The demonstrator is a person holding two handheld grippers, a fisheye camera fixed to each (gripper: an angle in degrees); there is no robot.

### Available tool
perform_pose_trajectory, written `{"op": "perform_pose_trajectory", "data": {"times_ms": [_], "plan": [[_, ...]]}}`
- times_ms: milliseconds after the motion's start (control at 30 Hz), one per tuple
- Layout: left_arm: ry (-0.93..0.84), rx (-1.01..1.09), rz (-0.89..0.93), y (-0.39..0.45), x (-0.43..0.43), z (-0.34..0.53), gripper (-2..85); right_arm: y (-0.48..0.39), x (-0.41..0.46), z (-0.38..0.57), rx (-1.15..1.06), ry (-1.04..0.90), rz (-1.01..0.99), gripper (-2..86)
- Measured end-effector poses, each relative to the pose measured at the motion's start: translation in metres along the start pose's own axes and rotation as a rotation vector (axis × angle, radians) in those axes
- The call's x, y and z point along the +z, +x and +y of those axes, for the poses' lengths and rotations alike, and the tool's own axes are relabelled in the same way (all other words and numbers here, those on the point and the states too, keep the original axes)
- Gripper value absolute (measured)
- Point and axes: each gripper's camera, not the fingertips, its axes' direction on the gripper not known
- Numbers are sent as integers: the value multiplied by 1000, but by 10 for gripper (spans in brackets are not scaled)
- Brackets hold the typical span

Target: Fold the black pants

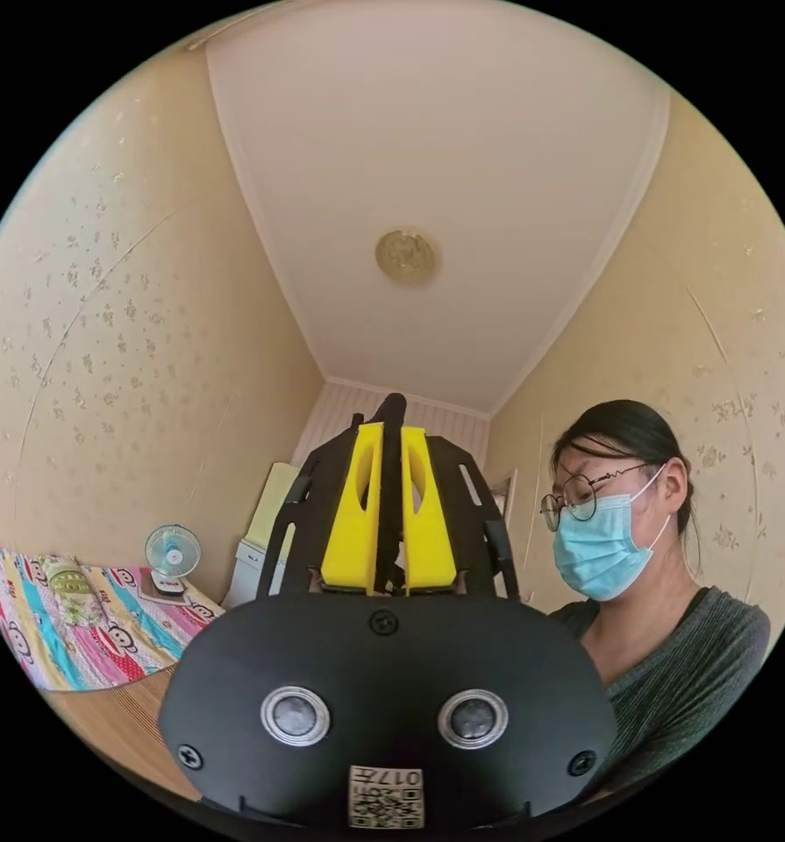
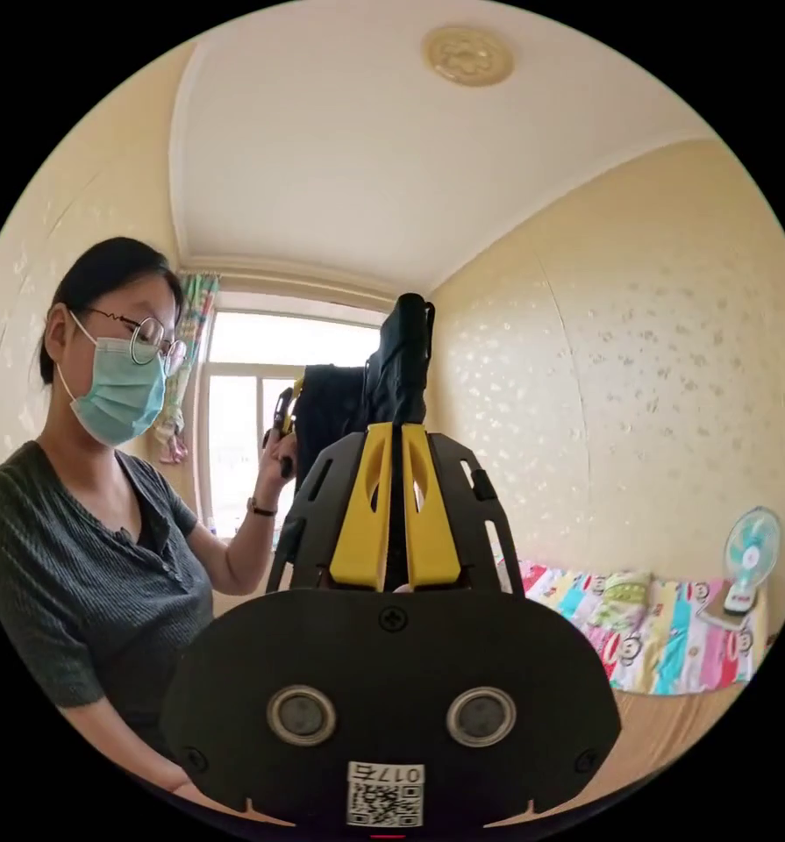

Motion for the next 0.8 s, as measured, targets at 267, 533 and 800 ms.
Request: {"op": "perform_pose_trajectory", "data": {"times_ms": [267, 533, 800], "plan": [[136, 156, -155, 8, 6, -84, 41, -86, 26, -125, -249, -5, 124, 19], [161, 163, -488, -120, 36, -108, 42, -14, 104, -139, -207, -243, 329, 19], [-125, -349, -946, -563, 85, -165, 63, 304, 322, -76, 81, -469, 551, 19]]}}
